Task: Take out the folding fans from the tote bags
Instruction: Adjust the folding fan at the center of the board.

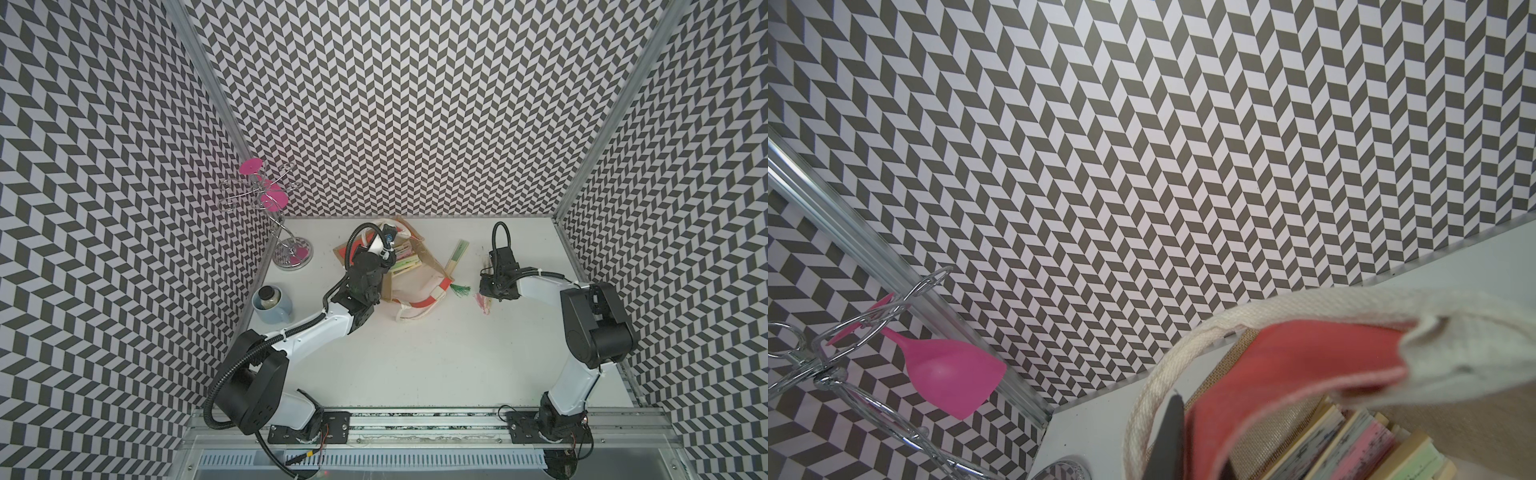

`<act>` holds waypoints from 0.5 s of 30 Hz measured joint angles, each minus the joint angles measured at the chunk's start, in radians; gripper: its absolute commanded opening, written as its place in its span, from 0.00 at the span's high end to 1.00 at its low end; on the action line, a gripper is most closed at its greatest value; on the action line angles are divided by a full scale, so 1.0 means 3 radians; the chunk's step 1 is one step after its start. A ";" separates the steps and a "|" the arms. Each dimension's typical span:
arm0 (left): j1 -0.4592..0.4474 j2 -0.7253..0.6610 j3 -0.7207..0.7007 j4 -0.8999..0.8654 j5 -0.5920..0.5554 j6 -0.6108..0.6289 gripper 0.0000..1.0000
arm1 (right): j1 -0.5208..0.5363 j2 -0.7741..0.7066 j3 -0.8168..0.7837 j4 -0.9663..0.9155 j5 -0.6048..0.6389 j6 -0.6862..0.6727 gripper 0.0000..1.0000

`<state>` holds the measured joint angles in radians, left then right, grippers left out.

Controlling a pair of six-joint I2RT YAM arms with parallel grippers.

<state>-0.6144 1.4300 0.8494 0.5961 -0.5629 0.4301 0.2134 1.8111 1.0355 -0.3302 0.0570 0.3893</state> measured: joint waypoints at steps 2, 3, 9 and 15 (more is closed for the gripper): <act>0.0000 0.0000 0.0000 0.0000 0.0000 0.0001 1.00 | 0.0009 0.0015 0.0027 -0.0019 0.0058 0.0006 0.87; 0.0000 0.0000 0.0000 0.0000 0.0000 0.0001 1.00 | 0.0020 0.0023 0.0038 -0.0031 0.0083 0.0011 0.87; 0.0000 0.0000 0.0000 0.0000 0.0000 0.0001 1.00 | 0.0116 0.0071 0.0130 -0.0158 0.0346 0.0050 1.00; 0.0000 0.0000 0.0000 0.0000 0.0000 0.0006 1.00 | 0.0154 0.0111 0.0192 -0.0231 0.0451 0.0070 1.00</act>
<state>-0.6144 1.4300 0.8494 0.5961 -0.5629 0.4320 0.2596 1.8442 1.0931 -0.3996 0.1925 0.4103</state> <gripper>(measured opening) 0.094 0.095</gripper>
